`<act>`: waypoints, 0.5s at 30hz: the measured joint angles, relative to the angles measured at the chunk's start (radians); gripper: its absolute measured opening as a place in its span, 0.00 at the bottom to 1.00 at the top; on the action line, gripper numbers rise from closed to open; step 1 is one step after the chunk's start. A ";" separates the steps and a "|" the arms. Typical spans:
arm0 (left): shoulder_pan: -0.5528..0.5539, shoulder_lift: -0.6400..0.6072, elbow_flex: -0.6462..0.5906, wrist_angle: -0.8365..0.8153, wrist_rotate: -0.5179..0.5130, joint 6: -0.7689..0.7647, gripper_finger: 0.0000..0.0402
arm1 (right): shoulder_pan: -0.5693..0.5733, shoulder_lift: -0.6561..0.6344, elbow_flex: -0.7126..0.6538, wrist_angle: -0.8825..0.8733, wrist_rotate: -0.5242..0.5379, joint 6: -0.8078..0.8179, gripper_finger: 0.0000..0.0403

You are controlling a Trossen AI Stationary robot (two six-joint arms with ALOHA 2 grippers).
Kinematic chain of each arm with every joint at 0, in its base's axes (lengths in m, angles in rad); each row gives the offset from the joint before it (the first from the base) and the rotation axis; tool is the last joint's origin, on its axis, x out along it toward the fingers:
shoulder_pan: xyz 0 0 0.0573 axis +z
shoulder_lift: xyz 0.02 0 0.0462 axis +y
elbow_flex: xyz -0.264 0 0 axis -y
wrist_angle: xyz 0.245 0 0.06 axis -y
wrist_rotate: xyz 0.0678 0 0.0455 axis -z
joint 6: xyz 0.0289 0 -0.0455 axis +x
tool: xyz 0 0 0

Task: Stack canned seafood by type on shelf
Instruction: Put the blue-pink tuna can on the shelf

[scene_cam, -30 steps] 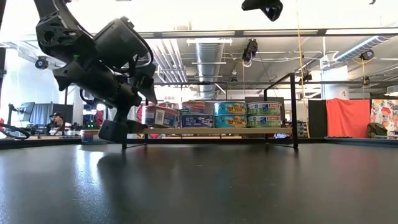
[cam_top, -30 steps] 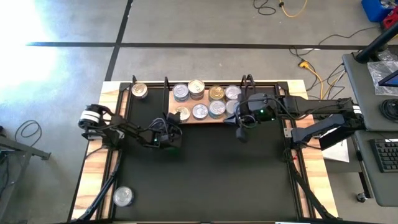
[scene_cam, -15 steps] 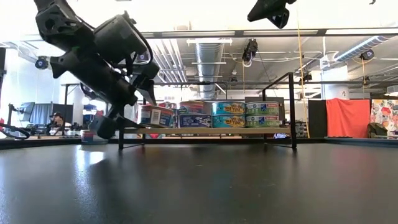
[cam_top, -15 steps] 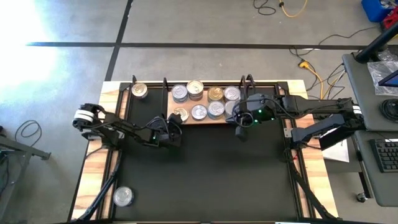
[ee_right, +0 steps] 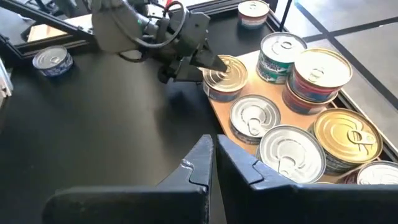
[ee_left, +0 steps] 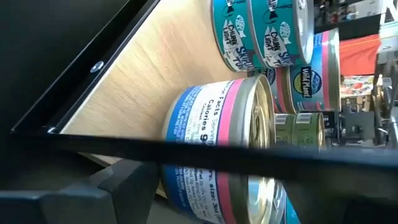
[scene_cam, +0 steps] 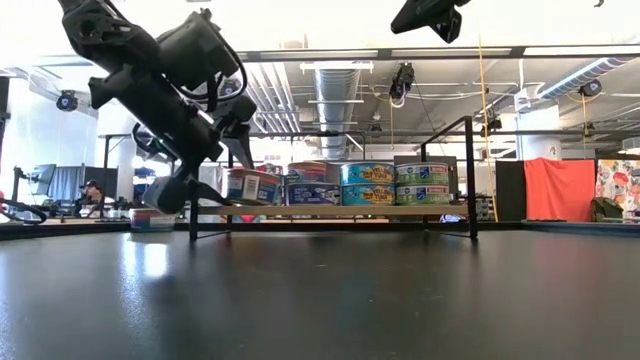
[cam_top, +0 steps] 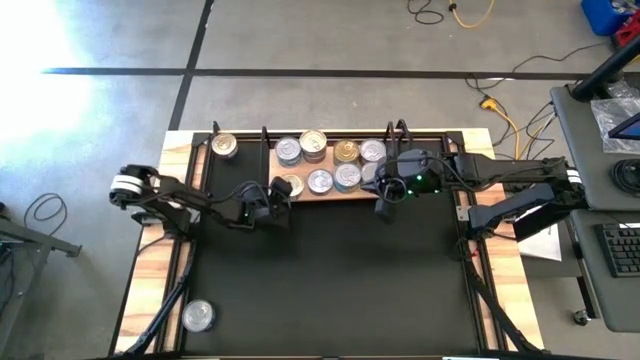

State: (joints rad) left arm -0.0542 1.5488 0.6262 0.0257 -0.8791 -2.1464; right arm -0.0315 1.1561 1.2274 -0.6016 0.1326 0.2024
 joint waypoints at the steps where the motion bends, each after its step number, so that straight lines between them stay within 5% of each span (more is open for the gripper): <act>1: 0.008 -0.009 0.000 -0.001 0.019 -0.001 0.74 | 0.000 0.003 0.000 0.002 0.000 0.000 0.03; 15: 0.045 -0.041 0.000 0.042 0.077 -0.095 0.71 | 0.001 0.049 -0.006 0.006 0.026 -0.064 0.03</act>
State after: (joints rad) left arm -0.0095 1.5078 0.6262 0.0680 -0.8021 -2.2416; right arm -0.0307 1.2048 1.2217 -0.5959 0.1587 0.1384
